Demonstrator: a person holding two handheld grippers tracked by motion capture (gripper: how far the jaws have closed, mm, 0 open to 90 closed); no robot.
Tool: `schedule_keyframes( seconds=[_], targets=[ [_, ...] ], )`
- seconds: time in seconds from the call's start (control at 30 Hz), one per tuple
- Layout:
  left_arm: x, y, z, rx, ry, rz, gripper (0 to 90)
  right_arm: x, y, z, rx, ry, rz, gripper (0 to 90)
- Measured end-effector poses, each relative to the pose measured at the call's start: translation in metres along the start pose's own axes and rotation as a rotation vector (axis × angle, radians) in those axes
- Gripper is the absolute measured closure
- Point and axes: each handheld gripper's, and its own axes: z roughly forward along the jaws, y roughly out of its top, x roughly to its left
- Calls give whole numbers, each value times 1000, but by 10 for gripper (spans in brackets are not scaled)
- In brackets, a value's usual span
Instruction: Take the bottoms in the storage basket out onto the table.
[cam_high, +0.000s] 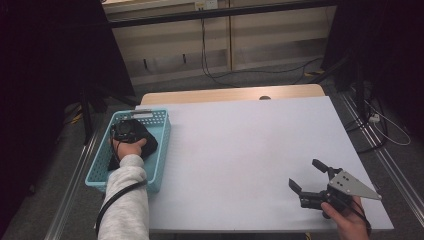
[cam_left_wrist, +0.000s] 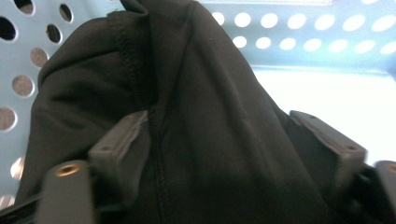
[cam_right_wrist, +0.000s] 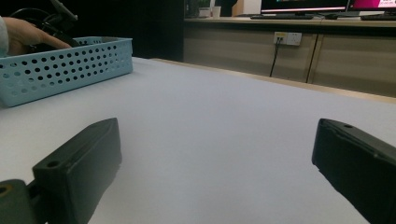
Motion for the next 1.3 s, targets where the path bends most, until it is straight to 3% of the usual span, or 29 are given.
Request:
schedule_keyframes(
  seconds=[0.07, 0.2, 0.27, 0.37, 0.53, 0.6, 0.73, 0.97, 1.0, 1.07, 1.13, 1.3],
  targets=[
    [0, -1, -2, -2, 19, -10, 350, 0, -1, 0, 4, -3, 0, 7],
    [6, -4, -5, -15, 28, -90, 556, 0, 0, -1, 2, -4, 0, 7],
    [5, -2, -8, 9, 34, -84, 609, 0, 0, -1, 5, -4, -1, 8],
    [3, -2, -8, 4, 44, -91, 670, 0, 0, -1, 6, -4, -2, 8],
    [2, 0, -12, -13, 26, -134, 723, 0, 0, -2, 3, -6, -5, 7],
    [5, 3, -17, -21, -4, -171, 745, -1, 0, -2, 0, -8, -4, 7],
    [9, 8, -26, -42, -35, -205, 812, -2, 0, -1, -3, -9, 1, 7],
    [15, 16, -44, -47, -87, -212, 830, 0, 1, 1, -3, -3, -2, 7],
    [16, 21, -52, -62, -105, -235, 830, 0, 1, 1, -4, -2, -3, 7],
    [17, 23, -56, -71, -116, -236, 830, 1, 2, 1, -5, -3, -4, 7],
    [15, 33, -69, -93, -147, -203, 831, 0, 2, 1, -6, -5, -3, 7],
    [14, 44, -84, -136, -176, -186, 831, 0, 2, 2, -4, -7, -3, 7]
  ],
)
